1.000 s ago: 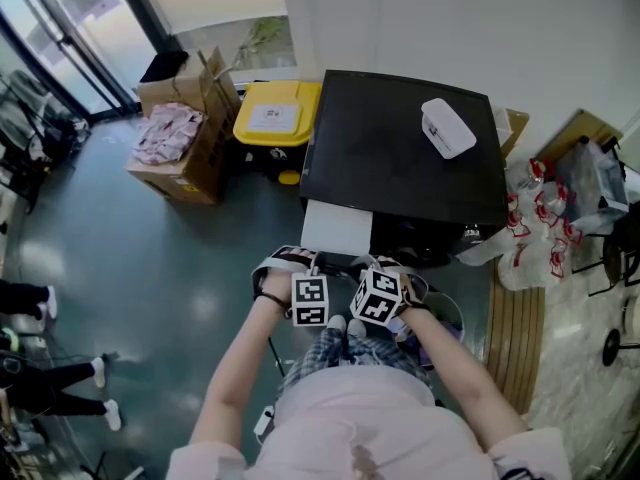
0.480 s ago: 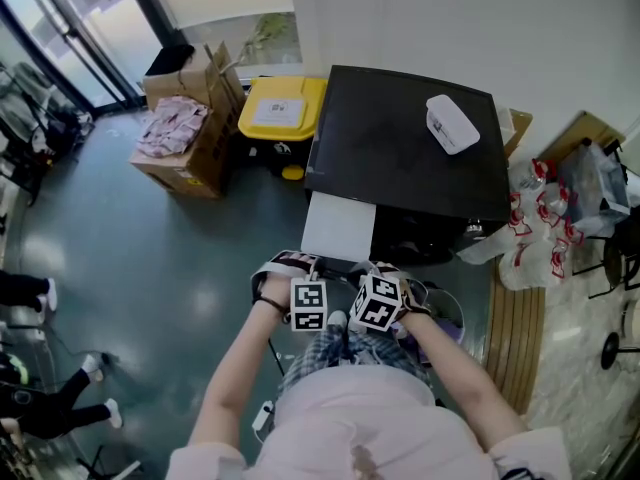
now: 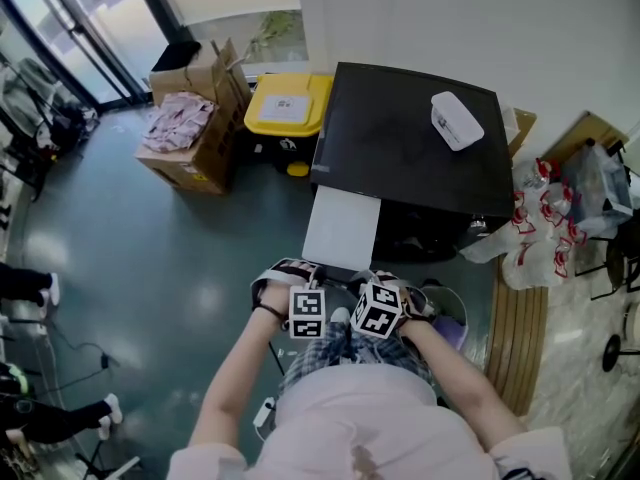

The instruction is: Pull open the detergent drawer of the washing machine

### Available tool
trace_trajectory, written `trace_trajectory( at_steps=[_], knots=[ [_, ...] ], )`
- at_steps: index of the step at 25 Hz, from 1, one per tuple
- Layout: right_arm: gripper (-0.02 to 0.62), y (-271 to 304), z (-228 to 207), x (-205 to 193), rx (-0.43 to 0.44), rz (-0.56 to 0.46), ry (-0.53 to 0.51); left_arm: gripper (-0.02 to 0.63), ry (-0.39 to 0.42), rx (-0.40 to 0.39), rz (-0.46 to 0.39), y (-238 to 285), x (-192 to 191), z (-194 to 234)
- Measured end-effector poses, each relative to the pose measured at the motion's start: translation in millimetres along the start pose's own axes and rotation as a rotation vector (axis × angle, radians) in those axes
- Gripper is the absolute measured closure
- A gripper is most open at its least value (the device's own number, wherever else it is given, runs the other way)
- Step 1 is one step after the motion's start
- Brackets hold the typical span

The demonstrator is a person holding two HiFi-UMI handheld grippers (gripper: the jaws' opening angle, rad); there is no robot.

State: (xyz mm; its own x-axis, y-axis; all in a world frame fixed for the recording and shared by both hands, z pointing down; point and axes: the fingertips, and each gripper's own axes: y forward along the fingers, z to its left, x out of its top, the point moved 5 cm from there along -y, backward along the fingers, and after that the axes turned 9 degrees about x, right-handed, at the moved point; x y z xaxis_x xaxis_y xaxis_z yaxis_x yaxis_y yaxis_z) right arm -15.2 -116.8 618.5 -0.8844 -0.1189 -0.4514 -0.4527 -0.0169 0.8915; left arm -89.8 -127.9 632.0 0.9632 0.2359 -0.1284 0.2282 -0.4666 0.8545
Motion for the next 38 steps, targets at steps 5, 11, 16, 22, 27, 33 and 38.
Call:
trace_trajectory(
  at_steps=[5, 11, 16, 22, 27, 33, 38],
  knots=[
    [0.548, 4.0, 7.7, -0.2, 0.005, 0.000, 0.008, 0.543, -0.014, -0.003, -0.007, -1.7, -1.5, -9.3],
    [0.548, 4.7, 9.2, -3.2, 0.014, -0.012, 0.025, 0.543, -0.037, 0.000, -0.012, -2.8, -0.3, -10.0],
    [0.546, 5.3, 9.0, -4.5, 0.021, -0.023, 0.028, 0.541, -0.068, -0.010, -0.017, -2.6, -0.6, -8.9],
    [0.513, 3.1, 7.8, -6.5, 0.027, -0.041, 0.057, 0.539, -0.136, -0.034, -0.040, -6.1, -2.1, -7.7],
    [0.418, -5.4, 4.1, -8.4, 0.056, -0.117, 0.133, 0.423, -0.202, -0.048, -0.077, -10.7, -5.1, -3.5],
    [0.403, -35.8, -12.3, -11.9, 0.024, -0.284, 0.254, 0.411, -0.367, -0.015, -0.184, -26.5, -9.3, 19.7],
    [0.407, -82.9, -47.2, -21.1, -0.134, -0.504, 0.379, 0.413, -0.619, 0.117, -0.306, -39.0, -17.8, 68.8]
  ],
)
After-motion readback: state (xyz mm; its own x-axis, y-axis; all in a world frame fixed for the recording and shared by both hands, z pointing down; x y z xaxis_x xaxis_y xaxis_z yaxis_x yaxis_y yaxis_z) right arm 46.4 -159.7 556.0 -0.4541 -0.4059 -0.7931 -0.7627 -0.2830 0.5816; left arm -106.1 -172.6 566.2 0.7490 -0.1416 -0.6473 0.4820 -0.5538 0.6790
